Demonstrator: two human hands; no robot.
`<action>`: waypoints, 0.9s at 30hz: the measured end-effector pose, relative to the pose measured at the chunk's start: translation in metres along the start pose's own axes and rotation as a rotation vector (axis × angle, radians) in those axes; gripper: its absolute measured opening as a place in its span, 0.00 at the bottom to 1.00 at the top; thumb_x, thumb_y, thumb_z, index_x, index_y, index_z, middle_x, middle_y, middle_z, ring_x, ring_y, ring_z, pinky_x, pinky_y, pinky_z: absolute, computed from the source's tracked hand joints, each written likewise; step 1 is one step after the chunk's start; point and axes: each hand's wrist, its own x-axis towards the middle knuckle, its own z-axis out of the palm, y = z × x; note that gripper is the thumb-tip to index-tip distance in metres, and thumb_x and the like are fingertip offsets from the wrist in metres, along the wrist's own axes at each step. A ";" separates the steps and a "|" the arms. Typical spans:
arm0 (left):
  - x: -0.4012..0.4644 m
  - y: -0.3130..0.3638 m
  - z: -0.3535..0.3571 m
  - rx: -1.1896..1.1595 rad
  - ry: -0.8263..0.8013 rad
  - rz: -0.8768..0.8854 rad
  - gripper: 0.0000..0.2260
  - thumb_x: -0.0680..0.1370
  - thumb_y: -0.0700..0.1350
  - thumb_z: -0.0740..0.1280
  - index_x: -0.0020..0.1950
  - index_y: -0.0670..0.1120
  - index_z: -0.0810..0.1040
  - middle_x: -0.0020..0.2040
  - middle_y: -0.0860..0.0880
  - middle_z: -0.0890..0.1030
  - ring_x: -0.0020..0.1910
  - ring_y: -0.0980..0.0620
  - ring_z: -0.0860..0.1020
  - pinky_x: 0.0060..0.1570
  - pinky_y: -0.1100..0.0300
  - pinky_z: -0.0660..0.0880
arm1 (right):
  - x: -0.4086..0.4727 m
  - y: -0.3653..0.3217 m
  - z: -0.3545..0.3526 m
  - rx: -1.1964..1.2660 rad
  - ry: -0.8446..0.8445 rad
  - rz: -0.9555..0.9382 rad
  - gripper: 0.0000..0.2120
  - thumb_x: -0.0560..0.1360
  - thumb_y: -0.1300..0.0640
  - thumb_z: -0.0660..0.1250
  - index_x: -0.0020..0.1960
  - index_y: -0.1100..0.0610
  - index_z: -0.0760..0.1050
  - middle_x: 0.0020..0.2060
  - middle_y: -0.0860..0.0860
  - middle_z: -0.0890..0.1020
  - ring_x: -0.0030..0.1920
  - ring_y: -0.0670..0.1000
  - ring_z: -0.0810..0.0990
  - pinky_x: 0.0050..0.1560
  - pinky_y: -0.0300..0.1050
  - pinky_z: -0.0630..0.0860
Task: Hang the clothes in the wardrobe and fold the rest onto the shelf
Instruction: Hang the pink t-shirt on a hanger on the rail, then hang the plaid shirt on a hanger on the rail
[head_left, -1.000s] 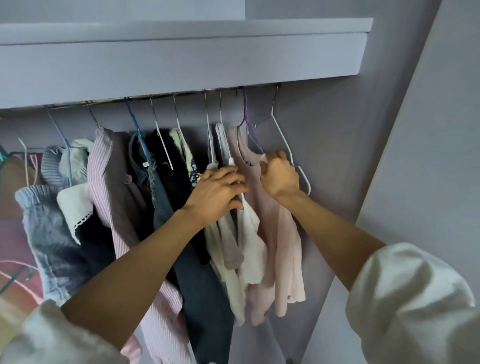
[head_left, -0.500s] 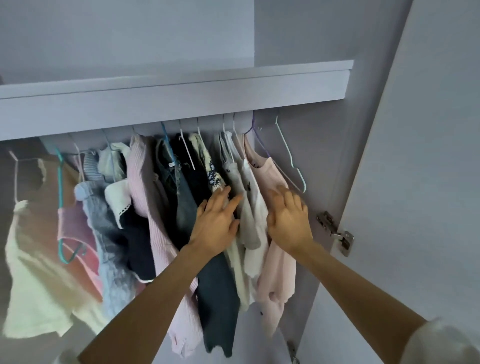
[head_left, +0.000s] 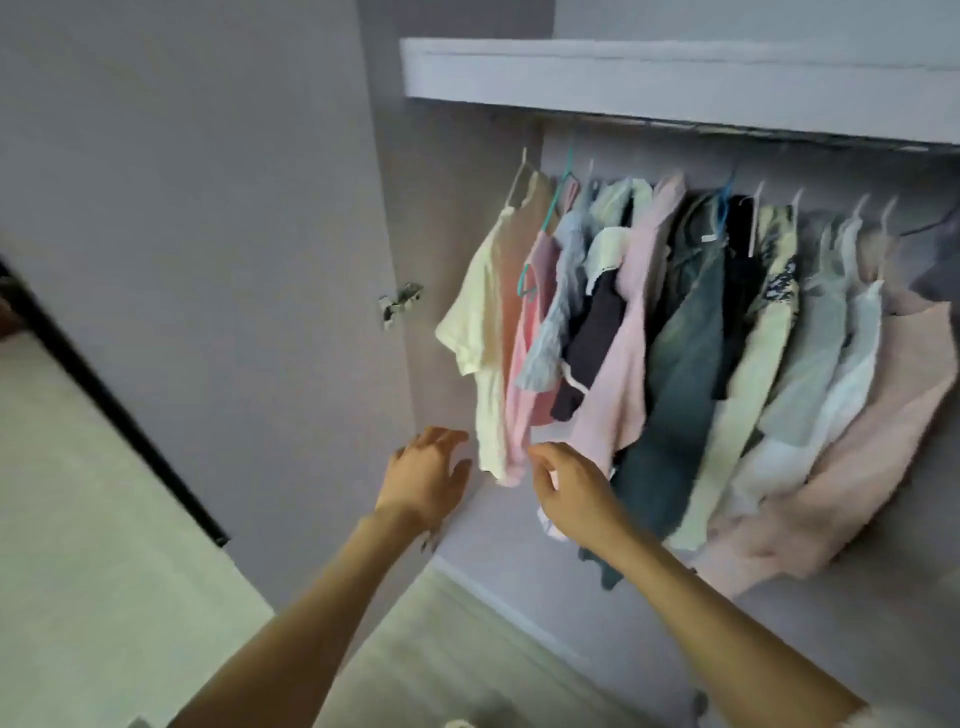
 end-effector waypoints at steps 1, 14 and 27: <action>-0.026 -0.021 -0.005 -0.006 0.020 -0.071 0.17 0.80 0.48 0.60 0.69 0.50 0.70 0.68 0.50 0.71 0.65 0.48 0.71 0.64 0.55 0.66 | -0.004 -0.016 0.016 0.019 -0.064 -0.032 0.14 0.78 0.62 0.58 0.62 0.60 0.74 0.58 0.54 0.79 0.59 0.54 0.76 0.60 0.47 0.70; -0.456 -0.202 -0.102 -0.005 0.490 -1.091 0.15 0.80 0.48 0.61 0.66 0.49 0.73 0.65 0.50 0.74 0.59 0.47 0.75 0.59 0.55 0.69 | -0.156 -0.319 0.262 0.017 -0.880 -0.726 0.15 0.80 0.58 0.55 0.64 0.57 0.73 0.62 0.53 0.77 0.61 0.53 0.75 0.61 0.46 0.70; -0.798 -0.211 -0.064 -0.206 0.942 -1.829 0.15 0.80 0.46 0.60 0.66 0.46 0.73 0.64 0.47 0.74 0.61 0.50 0.73 0.58 0.60 0.67 | -0.428 -0.501 0.426 -0.158 -1.398 -1.249 0.15 0.79 0.56 0.54 0.63 0.52 0.73 0.58 0.49 0.79 0.59 0.49 0.75 0.55 0.39 0.69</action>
